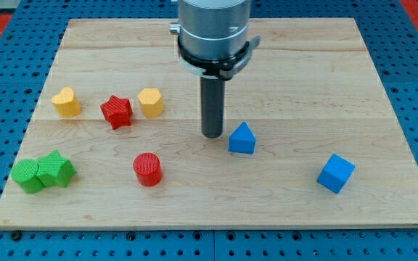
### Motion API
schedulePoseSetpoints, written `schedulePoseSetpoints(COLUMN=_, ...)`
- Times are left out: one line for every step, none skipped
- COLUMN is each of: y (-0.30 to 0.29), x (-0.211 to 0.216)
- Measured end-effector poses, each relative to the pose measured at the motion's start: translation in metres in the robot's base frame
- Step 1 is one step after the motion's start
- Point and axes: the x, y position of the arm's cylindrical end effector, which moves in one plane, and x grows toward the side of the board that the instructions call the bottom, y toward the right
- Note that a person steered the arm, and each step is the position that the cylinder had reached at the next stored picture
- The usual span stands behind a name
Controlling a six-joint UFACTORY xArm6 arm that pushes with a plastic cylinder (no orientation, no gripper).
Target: Slide blue triangle closer to the blue cube
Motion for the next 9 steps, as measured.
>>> schedulePoseSetpoints(y=-0.005, x=0.000)
schedulePoseSetpoints(y=0.014, x=0.010)
schedulePoseSetpoints(y=0.042, x=0.012)
schedulePoseSetpoints(y=0.074, x=0.022)
schedulePoseSetpoints(y=0.106, x=0.029)
schedulePoseSetpoints(y=0.134, x=0.046)
schedulePoseSetpoints(y=0.132, x=0.056)
schedulePoseSetpoints(y=0.100, x=0.056)
schedulePoseSetpoints(y=0.051, x=0.056)
